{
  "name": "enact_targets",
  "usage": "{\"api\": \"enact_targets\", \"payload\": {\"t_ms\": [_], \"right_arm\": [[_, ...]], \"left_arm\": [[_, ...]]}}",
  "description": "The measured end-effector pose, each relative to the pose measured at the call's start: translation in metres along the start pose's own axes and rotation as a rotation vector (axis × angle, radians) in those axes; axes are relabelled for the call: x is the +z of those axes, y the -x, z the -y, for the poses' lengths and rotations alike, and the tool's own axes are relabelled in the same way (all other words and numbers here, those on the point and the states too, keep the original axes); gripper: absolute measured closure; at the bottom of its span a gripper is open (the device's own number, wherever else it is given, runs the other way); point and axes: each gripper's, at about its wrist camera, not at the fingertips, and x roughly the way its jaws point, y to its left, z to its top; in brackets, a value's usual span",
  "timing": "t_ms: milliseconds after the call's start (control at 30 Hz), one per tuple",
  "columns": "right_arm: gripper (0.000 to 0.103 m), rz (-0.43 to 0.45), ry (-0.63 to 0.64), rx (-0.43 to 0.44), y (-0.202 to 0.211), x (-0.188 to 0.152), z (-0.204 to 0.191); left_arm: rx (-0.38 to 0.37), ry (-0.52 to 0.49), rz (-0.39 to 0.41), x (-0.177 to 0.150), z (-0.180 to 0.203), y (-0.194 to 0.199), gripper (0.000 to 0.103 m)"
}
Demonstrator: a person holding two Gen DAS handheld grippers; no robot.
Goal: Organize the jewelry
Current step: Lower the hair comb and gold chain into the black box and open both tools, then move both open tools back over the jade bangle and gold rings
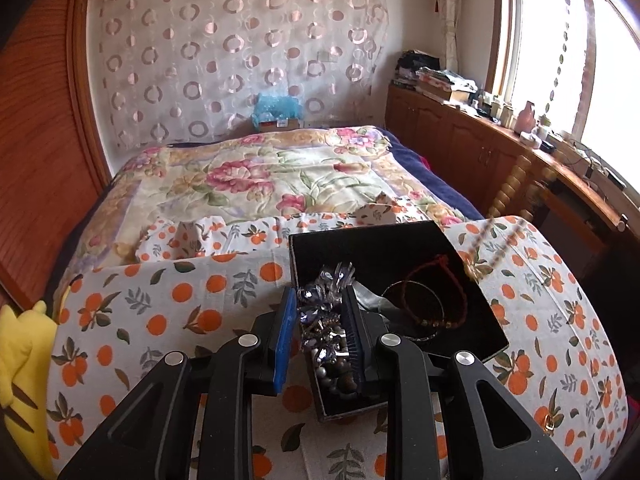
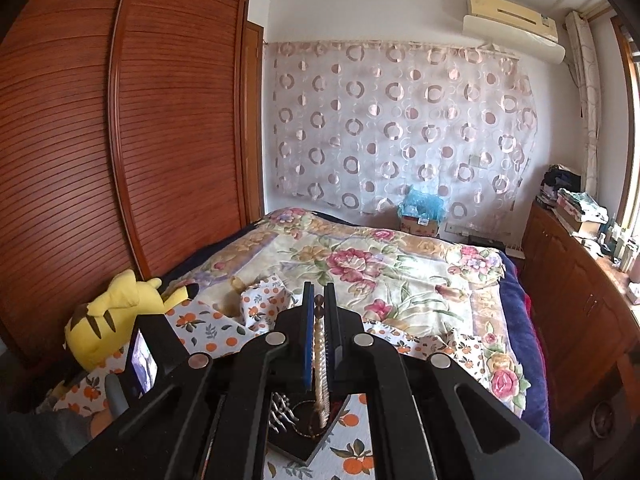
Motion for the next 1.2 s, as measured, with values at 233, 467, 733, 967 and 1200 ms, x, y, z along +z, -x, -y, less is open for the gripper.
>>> {"api": "enact_targets", "payload": {"t_ms": [233, 467, 733, 967, 1200], "right_arm": [[0.098, -0.022, -0.003, 0.005, -0.016, -0.001, -0.004], [0.098, -0.045, -0.021, -0.003, -0.045, -0.007, -0.009], [0.098, -0.086, -0.049, 0.0, -0.072, -0.023, -0.009], [0.097, -0.144, -0.062, 0.031, -0.086, -0.042, -0.009], [0.093, -0.16, -0.021, 0.026, -0.067, -0.072, -0.014]], "left_arm": [[-0.005, -0.016, 0.021, -0.008, -0.004, 0.023, 0.081], [-0.025, -0.039, 0.04, -0.025, -0.008, 0.053, 0.076], [-0.054, -0.049, 0.047, -0.048, -0.007, 0.076, 0.071], [-0.066, -0.045, 0.042, -0.066, -0.006, 0.086, 0.058], [-0.082, -0.047, 0.02, -0.085, 0.0, 0.086, 0.053]]}}
